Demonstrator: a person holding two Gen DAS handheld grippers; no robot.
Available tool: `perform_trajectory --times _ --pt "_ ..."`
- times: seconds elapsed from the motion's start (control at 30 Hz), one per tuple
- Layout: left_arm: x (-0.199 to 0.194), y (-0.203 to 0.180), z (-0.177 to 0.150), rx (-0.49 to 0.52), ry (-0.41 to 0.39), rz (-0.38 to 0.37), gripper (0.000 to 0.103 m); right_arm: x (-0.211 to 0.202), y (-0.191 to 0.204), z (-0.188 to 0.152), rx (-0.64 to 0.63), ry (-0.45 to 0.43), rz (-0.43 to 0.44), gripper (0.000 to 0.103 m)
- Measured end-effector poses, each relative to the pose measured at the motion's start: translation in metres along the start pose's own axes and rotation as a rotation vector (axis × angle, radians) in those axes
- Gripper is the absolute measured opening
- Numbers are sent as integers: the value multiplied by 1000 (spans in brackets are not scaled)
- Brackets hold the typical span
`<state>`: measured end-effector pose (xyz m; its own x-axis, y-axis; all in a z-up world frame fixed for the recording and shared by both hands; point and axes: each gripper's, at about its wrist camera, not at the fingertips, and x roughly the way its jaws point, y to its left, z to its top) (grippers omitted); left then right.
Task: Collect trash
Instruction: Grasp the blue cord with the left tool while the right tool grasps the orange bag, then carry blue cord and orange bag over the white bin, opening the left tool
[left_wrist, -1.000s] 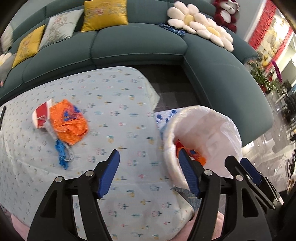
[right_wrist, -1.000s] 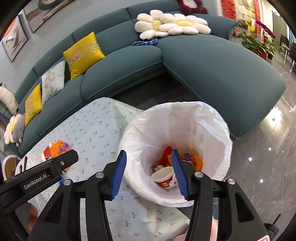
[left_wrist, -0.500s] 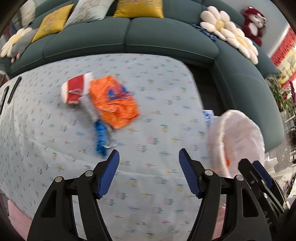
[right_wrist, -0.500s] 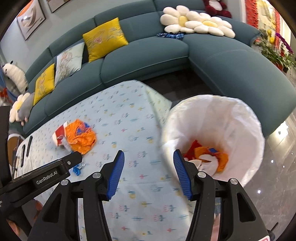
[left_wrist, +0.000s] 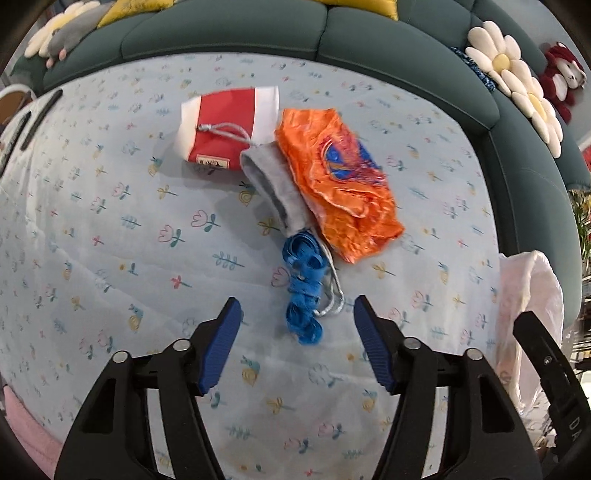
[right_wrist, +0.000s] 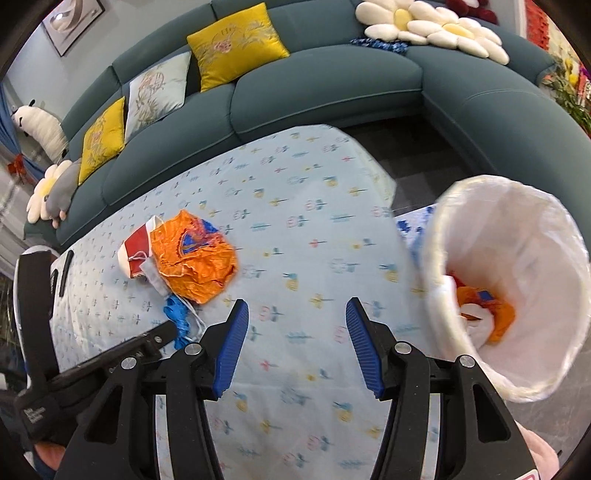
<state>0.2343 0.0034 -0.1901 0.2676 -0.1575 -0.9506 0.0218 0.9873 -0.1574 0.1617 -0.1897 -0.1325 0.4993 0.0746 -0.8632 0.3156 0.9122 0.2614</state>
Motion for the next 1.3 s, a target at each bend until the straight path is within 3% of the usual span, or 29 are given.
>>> perform_trajectory --times 0.1,0.3,0.63,0.8,0.87,0.93,1.07,1.1,1.3 --pt "10 0 4 0 16 -3 52 18 15 7 -19 24 7 54" --pt "28 8 8 -17 58 -52 20 50 46 21 -67 63 17 54" --pt "20 58 10 -161 39 -94 17 85 90 37 -99 94 47 54" --pt "17 78 14 -190 29 -79 17 109 106 37 -110 129 42 53" --pt "15 83 16 -197 26 -74 17 117 107 34 -107 154 45 48" --pt "14 86 17 -197 19 -65 17 124 106 29 -96 182 59 31" --pt "10 90 21 -195 8 -55 17 126 103 18 -100 186 65 25" --pt "8 91 21 -201 7 -59 17 124 102 17 -101 184 70 17" --pt "-4 79 18 -192 -6 -74 17 103 98 11 -112 162 81 10"
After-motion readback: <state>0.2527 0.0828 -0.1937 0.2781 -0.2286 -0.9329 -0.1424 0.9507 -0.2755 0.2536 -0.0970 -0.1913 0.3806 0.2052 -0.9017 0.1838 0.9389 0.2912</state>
